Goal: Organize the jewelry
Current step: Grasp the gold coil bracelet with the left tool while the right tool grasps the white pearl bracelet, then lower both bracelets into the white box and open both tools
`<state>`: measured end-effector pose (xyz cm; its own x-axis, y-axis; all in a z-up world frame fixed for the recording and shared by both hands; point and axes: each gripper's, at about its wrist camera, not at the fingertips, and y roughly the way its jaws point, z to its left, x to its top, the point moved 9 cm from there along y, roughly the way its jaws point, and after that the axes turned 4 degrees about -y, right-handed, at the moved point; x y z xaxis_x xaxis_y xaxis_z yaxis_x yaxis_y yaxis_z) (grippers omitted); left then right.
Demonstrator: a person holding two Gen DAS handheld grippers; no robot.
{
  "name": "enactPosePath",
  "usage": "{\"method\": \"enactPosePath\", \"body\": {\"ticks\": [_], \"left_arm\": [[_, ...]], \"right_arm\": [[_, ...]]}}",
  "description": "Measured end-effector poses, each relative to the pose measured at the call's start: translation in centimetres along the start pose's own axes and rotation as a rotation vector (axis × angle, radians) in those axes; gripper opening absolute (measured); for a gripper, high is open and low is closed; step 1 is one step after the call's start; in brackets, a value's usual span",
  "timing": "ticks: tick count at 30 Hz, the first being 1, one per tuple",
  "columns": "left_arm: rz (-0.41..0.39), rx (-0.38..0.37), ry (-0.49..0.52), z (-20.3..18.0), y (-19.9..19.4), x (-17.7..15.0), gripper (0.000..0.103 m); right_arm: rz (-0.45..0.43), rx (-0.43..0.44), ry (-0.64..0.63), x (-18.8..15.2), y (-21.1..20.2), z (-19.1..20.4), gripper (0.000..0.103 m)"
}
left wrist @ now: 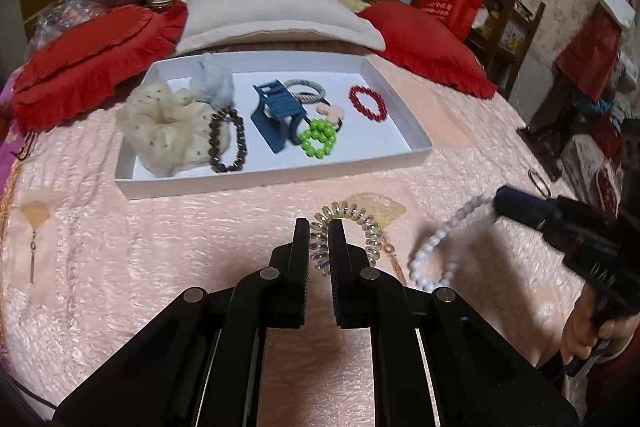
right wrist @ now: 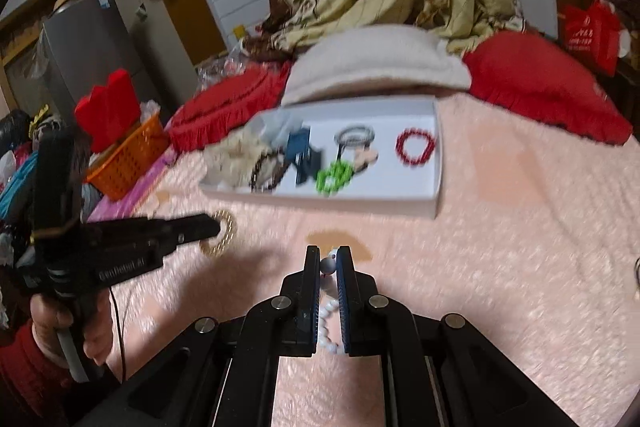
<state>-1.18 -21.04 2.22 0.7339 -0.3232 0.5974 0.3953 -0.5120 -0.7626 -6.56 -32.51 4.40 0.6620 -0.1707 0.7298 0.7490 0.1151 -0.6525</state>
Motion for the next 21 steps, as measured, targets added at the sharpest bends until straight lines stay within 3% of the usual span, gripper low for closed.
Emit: {"method": "enactPosePath", "body": {"ticks": [6,14,21], "left_arm": [[-0.026,-0.001,-0.039,1.0,-0.5,2.1,0.008],[-0.025,0.033,-0.117,3.3,1.7,5.8,0.008],[0.049,0.065,-0.146,4.3,6.0,6.7,0.008]], "right_arm": [[-0.068,-0.038,-0.022,4.7,-1.5,-0.1,0.007],[-0.119,-0.081,-0.05,11.5,-0.8,-0.3,0.007],[-0.027,-0.154,-0.033,11.2,5.0,-2.3,0.007]]}}
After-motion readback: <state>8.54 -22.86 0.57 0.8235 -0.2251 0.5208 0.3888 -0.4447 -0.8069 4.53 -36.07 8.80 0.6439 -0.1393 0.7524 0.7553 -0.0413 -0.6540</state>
